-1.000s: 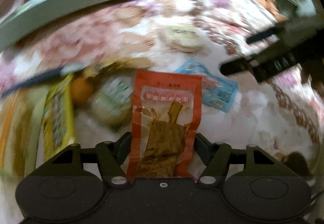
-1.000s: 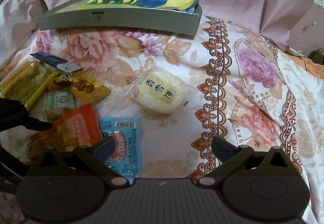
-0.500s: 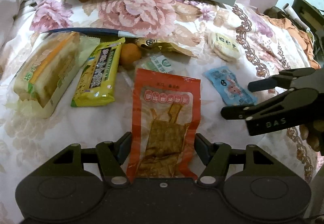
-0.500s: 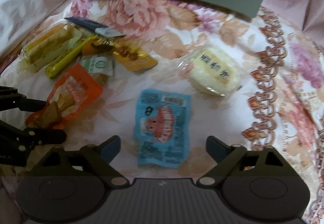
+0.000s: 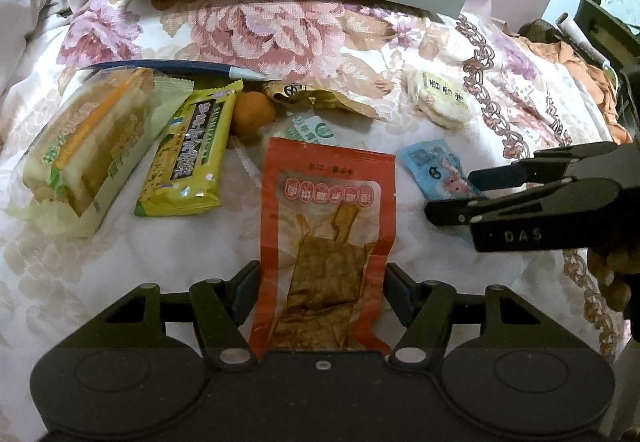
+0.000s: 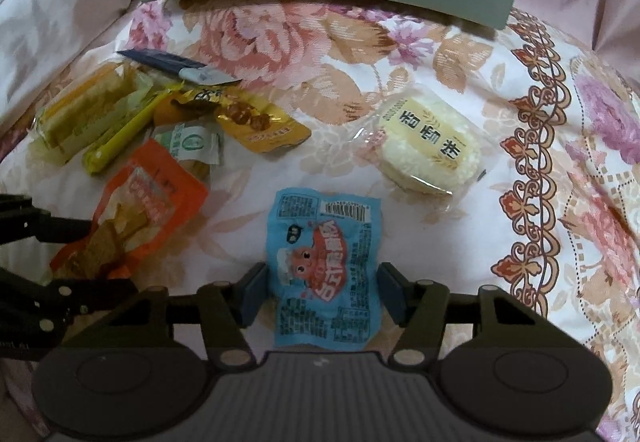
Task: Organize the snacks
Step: 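Lift the red pouch with the left tool while the right tool lifts the blue packet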
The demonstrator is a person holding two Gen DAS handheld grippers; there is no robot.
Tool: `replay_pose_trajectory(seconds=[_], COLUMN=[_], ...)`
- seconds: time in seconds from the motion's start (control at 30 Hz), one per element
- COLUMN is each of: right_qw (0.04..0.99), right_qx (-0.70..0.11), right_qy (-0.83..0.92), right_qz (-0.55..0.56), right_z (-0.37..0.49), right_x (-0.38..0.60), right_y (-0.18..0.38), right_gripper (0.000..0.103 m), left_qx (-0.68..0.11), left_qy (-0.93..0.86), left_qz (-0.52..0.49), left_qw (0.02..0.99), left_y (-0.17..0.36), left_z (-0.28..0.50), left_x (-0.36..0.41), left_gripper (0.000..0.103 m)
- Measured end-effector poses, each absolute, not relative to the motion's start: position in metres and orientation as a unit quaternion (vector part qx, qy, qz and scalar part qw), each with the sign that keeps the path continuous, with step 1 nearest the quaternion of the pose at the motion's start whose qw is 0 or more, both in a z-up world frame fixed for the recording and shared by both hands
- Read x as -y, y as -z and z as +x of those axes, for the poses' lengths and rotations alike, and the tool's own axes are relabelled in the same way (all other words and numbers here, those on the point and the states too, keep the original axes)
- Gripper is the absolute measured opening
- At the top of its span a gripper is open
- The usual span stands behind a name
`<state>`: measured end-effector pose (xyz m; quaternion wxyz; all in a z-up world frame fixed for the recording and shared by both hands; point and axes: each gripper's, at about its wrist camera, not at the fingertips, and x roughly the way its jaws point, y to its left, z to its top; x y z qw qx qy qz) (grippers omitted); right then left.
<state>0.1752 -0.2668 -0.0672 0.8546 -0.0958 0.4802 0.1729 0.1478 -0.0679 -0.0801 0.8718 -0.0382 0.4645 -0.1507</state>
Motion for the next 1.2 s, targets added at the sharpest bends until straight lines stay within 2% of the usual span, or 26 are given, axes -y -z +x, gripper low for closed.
replay_pose_trajectory(seconds=[0.13, 0.33, 0.67, 1.2], right_qw=[0.855, 0.856, 0.851, 0.868], right_qx=[-0.474, -0.432, -0.380, -0.341], right_qy=[-0.179, -0.184, -0.161, -0.115], right_qz=[-0.112, -0.216, -0.324, -0.341], right_z=[0.169, 0.151, 0.137, 0.141], right_x=[0.262, 0.239, 0.226, 0.235], right_y=[0.066, 0.066, 0.070, 0.059], right_gripper=[0.062, 0.062, 0.062, 0.062], left_qx=[-0.460, -0.452, -0.446, -0.410], left_qy=[0.154, 0.158, 0.168, 0.221], left_qz=[-0.047, -0.050, -0.057, -0.178], left_qw=[0.873, 0.876, 0.877, 0.867], left_y=[0.078, 0.076, 0.074, 0.065], left_z=[0.146, 0.143, 0.141, 0.137], left_x=[0.069, 0.071, 0.072, 0.063], left_gripper=[0.067, 0.065, 0.062, 0.056])
